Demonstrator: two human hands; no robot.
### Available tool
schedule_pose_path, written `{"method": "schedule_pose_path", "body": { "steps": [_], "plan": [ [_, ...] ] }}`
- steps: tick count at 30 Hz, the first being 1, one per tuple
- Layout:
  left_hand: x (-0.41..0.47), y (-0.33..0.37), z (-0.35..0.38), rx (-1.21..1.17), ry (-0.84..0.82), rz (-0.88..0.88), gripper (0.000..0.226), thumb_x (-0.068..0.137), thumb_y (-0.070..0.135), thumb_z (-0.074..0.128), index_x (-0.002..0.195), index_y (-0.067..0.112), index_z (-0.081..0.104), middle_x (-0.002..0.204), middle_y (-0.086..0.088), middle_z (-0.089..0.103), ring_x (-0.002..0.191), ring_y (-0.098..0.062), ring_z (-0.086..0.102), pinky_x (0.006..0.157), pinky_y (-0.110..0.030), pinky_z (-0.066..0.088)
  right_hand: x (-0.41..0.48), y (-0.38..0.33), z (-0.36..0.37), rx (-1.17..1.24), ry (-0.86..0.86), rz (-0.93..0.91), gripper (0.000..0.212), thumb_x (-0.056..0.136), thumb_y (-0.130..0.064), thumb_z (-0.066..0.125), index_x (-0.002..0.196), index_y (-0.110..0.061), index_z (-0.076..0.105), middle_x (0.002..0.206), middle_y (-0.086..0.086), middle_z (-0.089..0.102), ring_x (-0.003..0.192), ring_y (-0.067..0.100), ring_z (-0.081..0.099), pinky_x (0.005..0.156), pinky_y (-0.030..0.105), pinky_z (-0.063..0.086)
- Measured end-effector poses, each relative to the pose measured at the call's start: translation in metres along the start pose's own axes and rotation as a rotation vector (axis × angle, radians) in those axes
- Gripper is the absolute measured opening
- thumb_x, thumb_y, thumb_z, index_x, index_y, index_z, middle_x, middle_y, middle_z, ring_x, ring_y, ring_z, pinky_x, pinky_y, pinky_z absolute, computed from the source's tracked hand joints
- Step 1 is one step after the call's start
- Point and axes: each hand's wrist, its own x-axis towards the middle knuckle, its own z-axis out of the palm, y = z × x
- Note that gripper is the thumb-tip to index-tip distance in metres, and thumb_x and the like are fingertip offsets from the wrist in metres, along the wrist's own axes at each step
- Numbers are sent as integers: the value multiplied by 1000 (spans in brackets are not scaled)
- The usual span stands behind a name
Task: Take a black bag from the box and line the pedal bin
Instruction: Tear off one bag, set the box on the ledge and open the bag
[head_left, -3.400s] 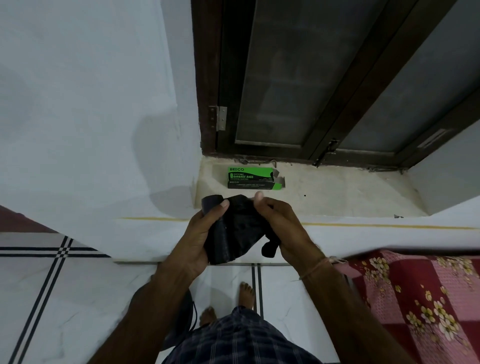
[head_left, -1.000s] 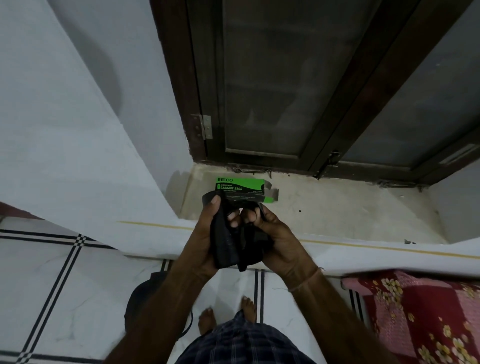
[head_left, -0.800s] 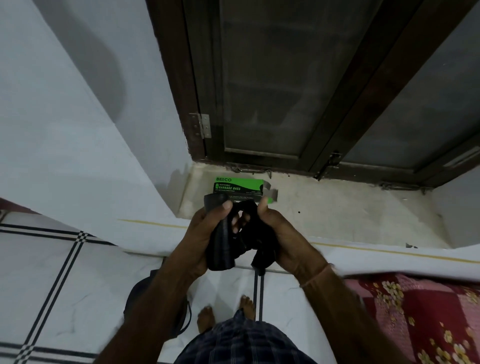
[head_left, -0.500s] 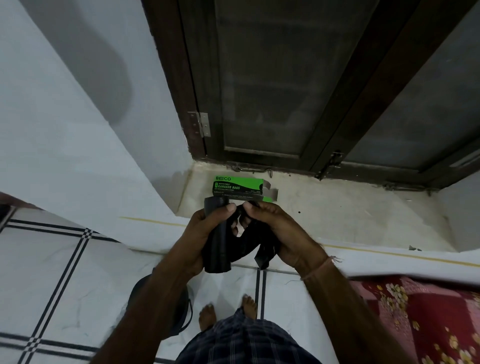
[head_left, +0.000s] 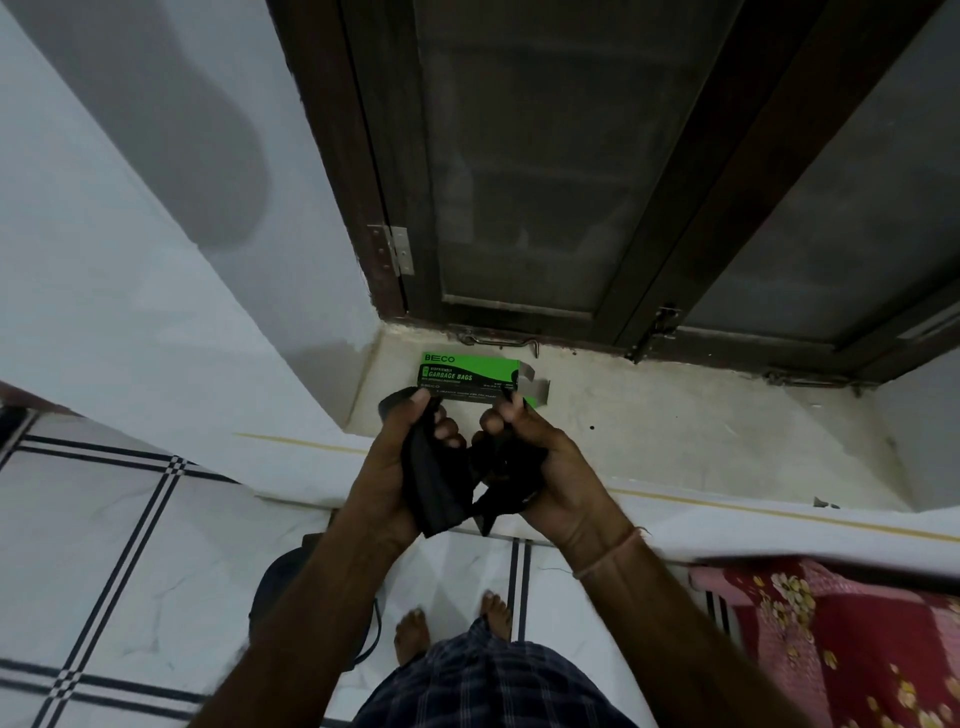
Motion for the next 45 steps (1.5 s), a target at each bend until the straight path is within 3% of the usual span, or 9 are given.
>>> {"method": "schedule_pose_path", "body": {
  "steps": [9, 13, 21, 24, 27, 31, 34, 40, 45],
  "plan": [
    [9, -2, -7, 443, 151, 374, 13, 91, 23, 73, 89, 13, 67, 70, -6, 61, 61, -20, 62, 64, -33, 57, 6, 3, -7, -328, 205, -171, 32, 109, -26, 40, 83, -13, 54, 66, 0, 60, 78, 19, 74, 55, 22, 48],
    [9, 0, -6, 417, 200, 406, 16, 91, 21, 74, 94, 9, 63, 70, -7, 59, 56, -18, 59, 57, -29, 55, 10, -7, -12, -160, 220, -190, 29, 108, -23, 41, 84, -10, 54, 55, -4, 46, 48, 8, 41, 41, 16, 37],
    [15, 16, -20, 341, 334, 418, 30, 87, 39, 75, 94, 13, 62, 73, -3, 63, 64, -16, 64, 65, -32, 59, -11, -40, -35, -746, 194, -265, 33, 102, -40, 51, 103, -10, 65, 81, 6, 58, 51, 10, 48, 45, 22, 46],
    [26, 0, -5, 203, 192, 347, 46, 94, 44, 63, 119, 5, 61, 94, -10, 71, 87, -22, 72, 76, -32, 63, -12, -14, -20, -1031, 66, -180, 42, 89, -43, 68, 126, -24, 63, 107, -9, 70, 84, 0, 70, 73, 18, 56],
    [34, -12, 0, 78, 76, 255, 48, 106, 34, 50, 140, 0, 53, 117, -16, 70, 104, -27, 71, 91, -39, 61, -9, 6, -13, -995, 97, -260, 41, 85, -27, 81, 124, -26, 67, 110, -13, 74, 104, -1, 68, 90, 17, 54],
    [41, -22, -4, 153, 80, 180, 52, 97, 28, 61, 143, 6, 53, 129, -23, 67, 114, -28, 69, 91, -39, 61, -12, -3, -17, -761, 214, -287, 27, 94, -18, 71, 121, -21, 71, 76, -9, 73, 74, 8, 70, 79, 43, 61],
    [45, -21, -4, 426, 75, 179, 41, 89, 38, 73, 126, 22, 65, 124, -3, 75, 119, -17, 69, 102, -43, 55, -14, -14, -28, -609, 205, -249, 26, 99, -22, 63, 125, -21, 68, 59, 8, 42, 49, 15, 39, 60, 38, 60],
    [96, 1, -27, 1667, 211, 714, 79, 80, 70, 62, 144, 26, 51, 145, -3, 56, 132, -25, 51, 101, -50, 51, -6, -48, -71, -503, 397, -331, 18, 99, -28, 62, 113, -24, 73, 89, 24, 57, 48, 9, 42, 64, 36, 48],
    [135, 10, -45, 2139, 96, 596, 81, 80, 40, 83, 151, 25, 48, 156, -13, 44, 148, -39, 31, 106, -63, 43, 1, -72, -97, -503, 506, -285, 26, 99, -30, 63, 116, -12, 69, 87, 27, 58, 43, 9, 41, 54, 33, 55]
  ]
}}
